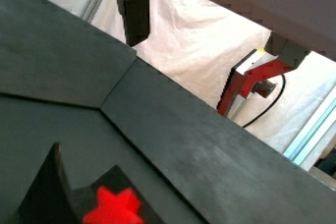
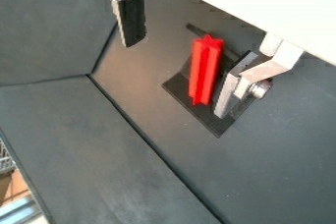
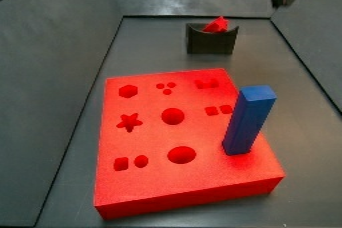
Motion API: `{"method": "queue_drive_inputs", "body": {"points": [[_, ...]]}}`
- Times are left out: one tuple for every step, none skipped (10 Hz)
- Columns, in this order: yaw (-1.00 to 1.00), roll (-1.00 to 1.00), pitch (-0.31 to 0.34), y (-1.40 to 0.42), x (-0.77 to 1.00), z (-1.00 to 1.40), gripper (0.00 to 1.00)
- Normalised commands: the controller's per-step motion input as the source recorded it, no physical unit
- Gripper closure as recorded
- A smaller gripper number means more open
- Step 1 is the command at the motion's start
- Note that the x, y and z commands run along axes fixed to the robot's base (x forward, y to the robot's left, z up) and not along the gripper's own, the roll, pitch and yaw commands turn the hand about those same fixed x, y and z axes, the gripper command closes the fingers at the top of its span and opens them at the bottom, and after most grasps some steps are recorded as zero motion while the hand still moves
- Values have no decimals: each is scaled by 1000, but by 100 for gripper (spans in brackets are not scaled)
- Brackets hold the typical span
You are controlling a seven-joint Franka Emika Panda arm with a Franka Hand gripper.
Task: Pick up the star object. Move up. Place the star object on the fixture. Regrasp the star object. Move to above the board. Insert the star object.
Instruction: Regrasp the star object.
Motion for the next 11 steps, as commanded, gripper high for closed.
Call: {"method": "queue_drive_inputs", "body": {"points": [[101, 169, -61, 57, 54, -1000, 0], [79, 127, -72, 54, 65, -1000, 0], [50, 92, -83, 51, 76, -1000, 0], [32, 77, -86, 47, 82, -1000, 0], [15, 75, -82, 43, 87, -1000, 0], [2, 69, -73, 37, 100, -1000, 0], [-13, 69, -51, 31, 115, -1000, 0], [-15, 71, -37, 22, 109, -881, 0], [-16, 71, -28, 16, 99, -783, 0], [-9, 62, -25, 12, 77, -550, 0], [-1, 57, -23, 10, 69, -411, 0]]}}
